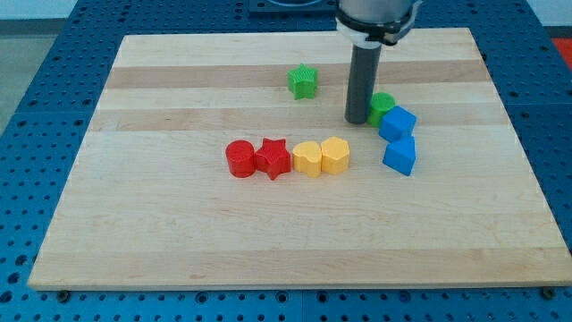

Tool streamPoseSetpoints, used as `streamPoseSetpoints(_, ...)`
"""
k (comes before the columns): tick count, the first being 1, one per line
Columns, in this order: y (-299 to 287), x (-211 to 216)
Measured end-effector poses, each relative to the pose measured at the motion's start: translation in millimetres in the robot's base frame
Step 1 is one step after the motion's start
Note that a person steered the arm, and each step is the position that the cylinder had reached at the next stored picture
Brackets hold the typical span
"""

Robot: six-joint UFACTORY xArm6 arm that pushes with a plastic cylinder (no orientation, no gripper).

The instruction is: Move the blue triangle to the left side of the blue cube

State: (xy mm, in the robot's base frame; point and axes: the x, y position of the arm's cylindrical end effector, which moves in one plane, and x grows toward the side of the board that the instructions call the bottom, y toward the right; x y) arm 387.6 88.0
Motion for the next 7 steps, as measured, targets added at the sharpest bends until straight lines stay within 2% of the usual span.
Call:
streamPoseSetpoints(2, 20.3, -13.3)
streamPoseSetpoints(4, 11.9, -7.4)
streamPoseSetpoints(6, -1.1, -38.4)
streamPoseSetpoints(7, 29.0, -64.3)
